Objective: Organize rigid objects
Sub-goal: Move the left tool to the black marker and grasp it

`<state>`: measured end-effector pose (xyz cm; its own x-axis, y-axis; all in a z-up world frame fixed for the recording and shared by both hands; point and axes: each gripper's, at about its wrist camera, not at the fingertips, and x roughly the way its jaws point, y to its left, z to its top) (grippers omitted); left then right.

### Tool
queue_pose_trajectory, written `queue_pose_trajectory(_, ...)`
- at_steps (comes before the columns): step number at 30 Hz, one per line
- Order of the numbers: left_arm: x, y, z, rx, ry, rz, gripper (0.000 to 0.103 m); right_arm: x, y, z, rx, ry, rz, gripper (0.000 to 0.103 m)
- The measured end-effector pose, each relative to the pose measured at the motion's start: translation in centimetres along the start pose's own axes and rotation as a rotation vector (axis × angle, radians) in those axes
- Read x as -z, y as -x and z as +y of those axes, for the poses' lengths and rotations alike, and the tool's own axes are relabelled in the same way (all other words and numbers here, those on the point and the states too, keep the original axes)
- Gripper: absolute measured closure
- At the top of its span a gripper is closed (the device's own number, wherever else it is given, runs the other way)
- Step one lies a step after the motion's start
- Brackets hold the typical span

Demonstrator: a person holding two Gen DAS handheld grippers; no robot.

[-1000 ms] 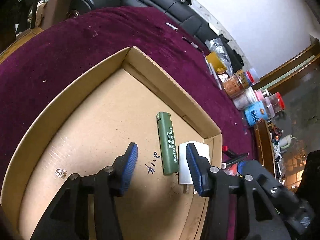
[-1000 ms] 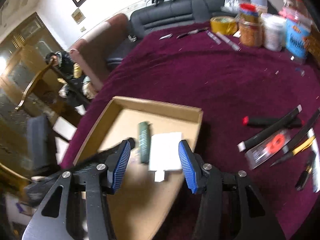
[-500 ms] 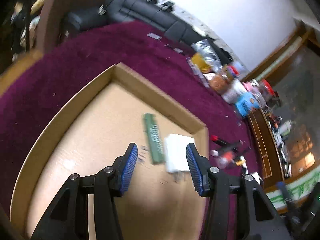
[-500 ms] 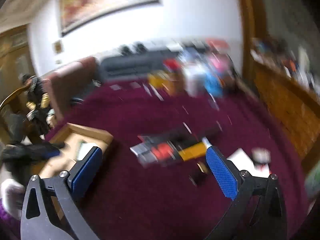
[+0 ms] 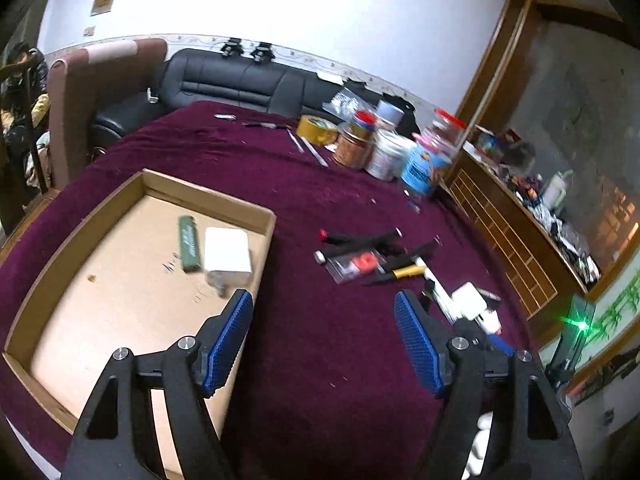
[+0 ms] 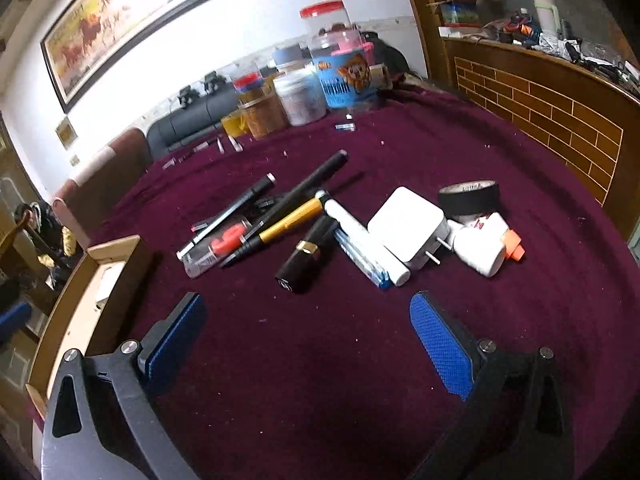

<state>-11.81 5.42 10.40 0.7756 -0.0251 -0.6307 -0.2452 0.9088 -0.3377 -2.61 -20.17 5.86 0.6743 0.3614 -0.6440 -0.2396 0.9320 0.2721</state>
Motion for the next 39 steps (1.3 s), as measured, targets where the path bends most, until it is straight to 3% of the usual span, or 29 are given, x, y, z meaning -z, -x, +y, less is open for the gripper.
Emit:
queue_pose_trajectory(6, 1.6, -0.5, -2.5, 0.024, -0.059, 0.041, 0.035, 0.0, -0.3, 0.7, -0.002, 0.037, -0.004, 0.001)
queue_pose_trajectory(16, 3.1, -1.8, -3.3, 0.068, -0.06, 0.11, 0.035, -0.3, 0.0, 0.1, 0.019, 0.01, 0.005, 0.001)
queue_pose_trajectory(18, 3.1, -2.0, -3.1, 0.06, -0.062, 0.116, 0.035, -2.2, 0.8, 0.4, -0.013, 0.019, 0.001, 0.001)
queue_pose_trajectory(22, 2.8, -2.8, -1.9, 0.079, -0.002, 0.155, 0.035, -9.8, 4.1, 1.1, -0.034, 0.049, -0.116, 0.001)
queue_pose_trajectory(24, 2.4, -3.2, -1.4, 0.06, 0.003, 0.156, 0.035, -11.6, 4.8, 0.4, -0.029, 0.034, -0.182, 0.001)
queue_pose_trajectory(26, 1.7, -3.8, -1.1, 0.041, 0.002, 0.164, 0.035, -11.6, 3.8, -0.4, 0.026, 0.057, -0.224, 0.001)
queue_pose_trajectory(30, -0.1, -5.4, -2.0, 0.037, -0.039, 0.203, 0.035, -10.3, -0.7, -3.2, 0.143, 0.068, -0.21, 0.001)
queue_pose_trajectory(35, -3.2, -9.0, -4.4, -0.004, -0.154, 0.202, 0.035, -8.9, -4.5, -8.1, 0.152, -0.076, -0.16, 0.001)
queue_pose_trajectory(37, -4.2, -11.1, -5.5, -0.004, -0.209, 0.215, 0.036, -9.3, -4.9, -9.1, 0.143, -0.111, -0.122, 0.001)
queue_pose_trajectory(39, -4.9, -13.7, -6.6, -0.014, -0.261, 0.242, 0.039, -9.3, -4.3, -9.3, 0.135, -0.118, -0.145, 0.001)
